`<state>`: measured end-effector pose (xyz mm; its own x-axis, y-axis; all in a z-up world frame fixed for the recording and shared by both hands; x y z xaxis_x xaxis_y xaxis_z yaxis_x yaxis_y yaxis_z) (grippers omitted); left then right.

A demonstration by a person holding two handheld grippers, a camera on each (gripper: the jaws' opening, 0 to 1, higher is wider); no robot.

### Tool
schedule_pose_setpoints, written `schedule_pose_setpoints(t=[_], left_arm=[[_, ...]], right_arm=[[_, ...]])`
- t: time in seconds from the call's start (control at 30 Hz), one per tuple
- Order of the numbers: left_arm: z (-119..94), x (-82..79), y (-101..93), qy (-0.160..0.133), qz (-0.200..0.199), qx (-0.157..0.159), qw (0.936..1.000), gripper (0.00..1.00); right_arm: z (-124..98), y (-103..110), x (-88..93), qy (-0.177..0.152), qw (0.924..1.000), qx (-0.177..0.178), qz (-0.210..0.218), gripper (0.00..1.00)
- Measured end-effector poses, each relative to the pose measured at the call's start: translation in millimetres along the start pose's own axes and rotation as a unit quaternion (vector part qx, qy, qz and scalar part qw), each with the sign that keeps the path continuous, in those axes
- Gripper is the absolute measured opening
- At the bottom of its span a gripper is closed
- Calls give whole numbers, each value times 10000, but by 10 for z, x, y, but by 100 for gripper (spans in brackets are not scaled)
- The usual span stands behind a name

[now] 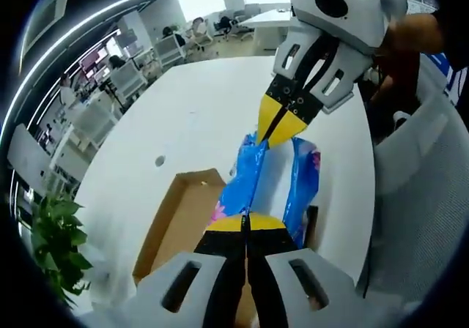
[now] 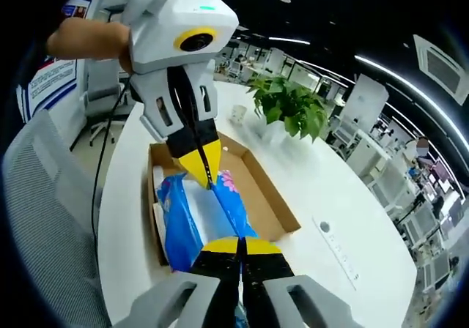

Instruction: Operate the shoe box by opening the lid, removing the specified soft item, and placing it in the target area until the item is outside and the box remains undamaged.

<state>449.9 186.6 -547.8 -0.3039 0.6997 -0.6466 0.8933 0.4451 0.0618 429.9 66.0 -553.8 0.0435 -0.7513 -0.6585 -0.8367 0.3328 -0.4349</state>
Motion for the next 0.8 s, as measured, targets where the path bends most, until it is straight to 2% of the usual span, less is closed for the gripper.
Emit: schedule_pose_setpoints(t=[0.4, 0.8], left_arm=[[296, -458, -315, -106, 94, 205, 9997, 0], [606, -834, -607, -137, 242, 393, 9988, 0]], right_arm=[[-413, -108, 430, 237, 9993, 198, 219, 0], [-747, -233, 844, 489, 9974, 347, 389, 0]])
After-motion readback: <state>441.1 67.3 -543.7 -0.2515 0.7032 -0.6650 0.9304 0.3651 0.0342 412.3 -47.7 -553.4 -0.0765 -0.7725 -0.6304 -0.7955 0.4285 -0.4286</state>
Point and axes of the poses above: the point that each gripper's makers call its tool centre point, and the gripper's own axes: z roughly forward along the fingers, y roughly to its left, x roughly out of its underside, the point moved 6 cm from there along -z, roughly backward along the fingers, and after that the axes turned 13 degrees about -z, right-handed, at the moved point
